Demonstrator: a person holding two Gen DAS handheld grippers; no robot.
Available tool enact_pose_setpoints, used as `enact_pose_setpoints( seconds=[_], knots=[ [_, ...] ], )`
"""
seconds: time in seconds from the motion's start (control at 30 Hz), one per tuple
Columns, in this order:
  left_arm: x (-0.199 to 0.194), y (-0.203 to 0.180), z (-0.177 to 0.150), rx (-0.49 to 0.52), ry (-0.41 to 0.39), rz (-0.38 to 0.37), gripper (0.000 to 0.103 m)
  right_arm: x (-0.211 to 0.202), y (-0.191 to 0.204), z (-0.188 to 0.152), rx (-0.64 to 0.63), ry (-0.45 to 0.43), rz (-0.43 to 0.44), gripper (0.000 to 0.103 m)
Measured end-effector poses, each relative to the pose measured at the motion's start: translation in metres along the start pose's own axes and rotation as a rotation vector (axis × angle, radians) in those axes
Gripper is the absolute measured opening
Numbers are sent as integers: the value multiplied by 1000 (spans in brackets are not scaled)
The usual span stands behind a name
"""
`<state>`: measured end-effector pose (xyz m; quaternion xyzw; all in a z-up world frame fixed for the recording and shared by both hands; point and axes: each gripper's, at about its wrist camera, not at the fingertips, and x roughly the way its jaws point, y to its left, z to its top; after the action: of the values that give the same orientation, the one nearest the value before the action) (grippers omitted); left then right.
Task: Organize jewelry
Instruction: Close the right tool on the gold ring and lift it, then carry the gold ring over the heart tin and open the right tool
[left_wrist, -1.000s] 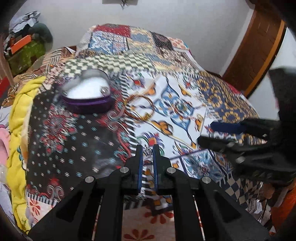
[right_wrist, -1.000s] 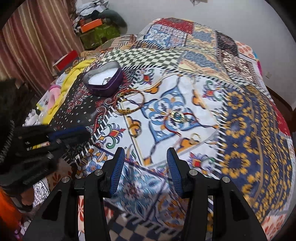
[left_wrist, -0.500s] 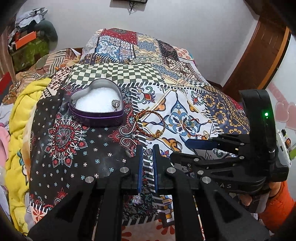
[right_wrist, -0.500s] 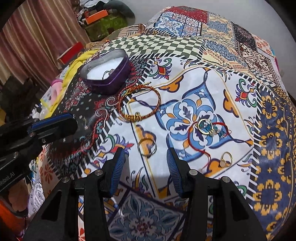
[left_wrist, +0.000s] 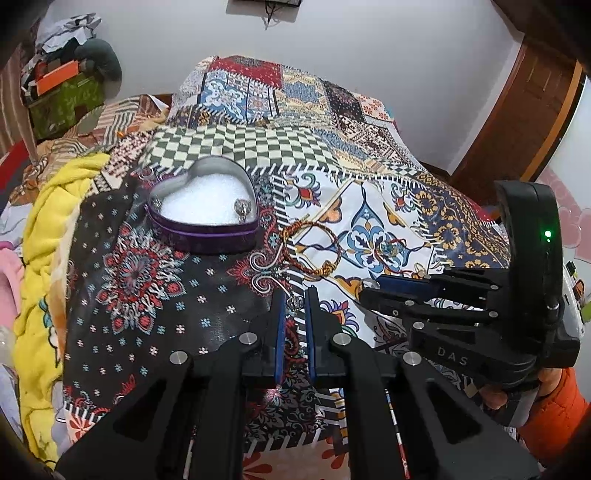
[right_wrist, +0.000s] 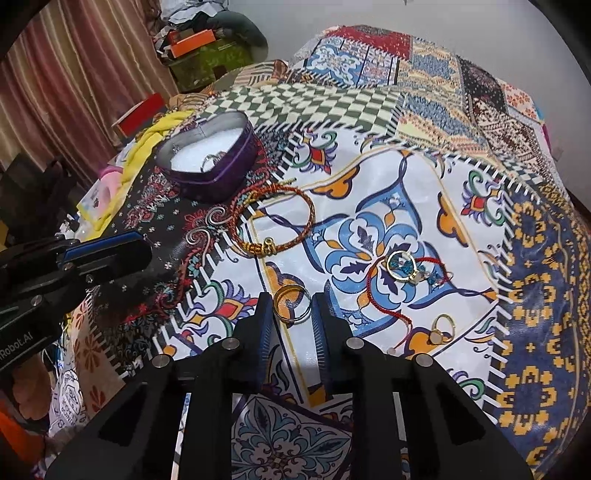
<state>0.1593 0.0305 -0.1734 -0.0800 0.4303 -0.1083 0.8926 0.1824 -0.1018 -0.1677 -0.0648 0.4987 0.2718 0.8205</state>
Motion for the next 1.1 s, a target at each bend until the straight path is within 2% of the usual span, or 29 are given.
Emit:
enact_pose_setpoints(
  seconds=[0.27,0.63,0.87,1.1],
  knots=[
    [-30,3,14,2,-78,29,8,-30,8,11,-25,-86,-24,19],
    [-69,8,40,4,-207,65,8,-78,31,41,-55,-262,-24,19],
    [-83,18,54,-8,-269,90,9,-96,40,61,-70,-345,-16,19],
    [-86,32,68,-19,-316,110,8,-97,44,80,-83,-384,0,19]
  ],
)
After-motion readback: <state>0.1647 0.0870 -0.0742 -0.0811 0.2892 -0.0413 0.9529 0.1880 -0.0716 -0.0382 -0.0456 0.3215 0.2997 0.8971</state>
